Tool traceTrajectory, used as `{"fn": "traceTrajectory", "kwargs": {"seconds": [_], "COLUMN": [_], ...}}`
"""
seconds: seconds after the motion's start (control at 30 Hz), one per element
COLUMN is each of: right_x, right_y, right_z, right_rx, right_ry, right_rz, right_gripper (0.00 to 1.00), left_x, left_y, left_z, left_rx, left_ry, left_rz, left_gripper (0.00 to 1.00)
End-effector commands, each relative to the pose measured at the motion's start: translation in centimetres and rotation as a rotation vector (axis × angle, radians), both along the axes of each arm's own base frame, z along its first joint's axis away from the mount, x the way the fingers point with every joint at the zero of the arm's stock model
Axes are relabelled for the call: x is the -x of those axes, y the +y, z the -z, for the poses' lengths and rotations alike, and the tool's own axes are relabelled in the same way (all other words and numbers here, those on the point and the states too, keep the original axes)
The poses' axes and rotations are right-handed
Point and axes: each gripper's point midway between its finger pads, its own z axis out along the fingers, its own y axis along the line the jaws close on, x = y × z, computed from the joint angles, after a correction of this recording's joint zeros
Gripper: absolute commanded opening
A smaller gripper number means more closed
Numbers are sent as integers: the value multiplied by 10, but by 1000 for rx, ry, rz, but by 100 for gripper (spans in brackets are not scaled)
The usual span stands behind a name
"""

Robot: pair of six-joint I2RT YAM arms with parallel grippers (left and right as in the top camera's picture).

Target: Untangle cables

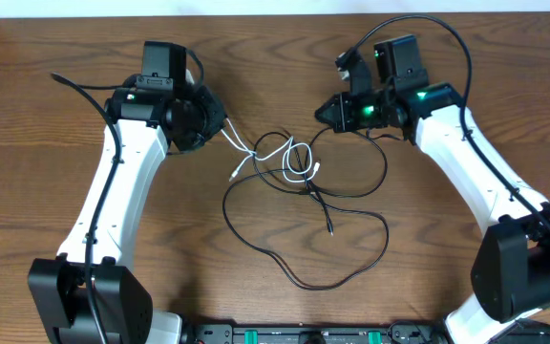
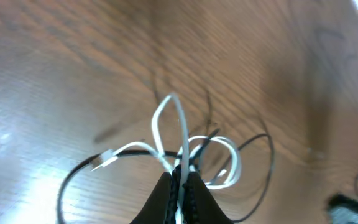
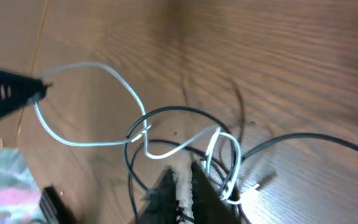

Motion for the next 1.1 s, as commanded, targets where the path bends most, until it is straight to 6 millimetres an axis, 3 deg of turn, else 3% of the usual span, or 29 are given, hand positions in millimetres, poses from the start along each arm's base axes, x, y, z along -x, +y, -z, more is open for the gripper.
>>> {"fn": "traceTrajectory", "kwargs": {"seconds": [0.0, 0.2, 0.4, 0.47, 0.73, 1.0, 1.07], "right_x": [11, 24, 39, 41, 58, 52, 50], "right_y": [19, 34, 47, 50, 79, 90, 90], "right_z": [-17, -24, -34, -34, -44, -39, -34], "right_rx": [-36, -79, -131, -127, -151, -117, -106], "right_ry": [-29, -62, -167, -198, -350, -367, -360], "right_rz": [-65, -171, -340, -368, -526, -503, -493], "right_gripper": [23, 56, 78, 82, 77, 60, 50], "left_x": [-2, -3, 5, 8, 14, 14, 15], "left_y": [-23, -51, -66, -72, -86, -89, -90], "left_z": [-12, -33, -45, -50, -69, -73, -75], "left_rx": [125, 339, 474, 521, 654, 686, 703], "left_ry": [-30, -22, 37, 52, 86, 105, 108], "left_rz": [80, 95, 90, 103, 134, 125, 128], "left_gripper": [8, 8, 8, 8, 8, 8, 8]}}
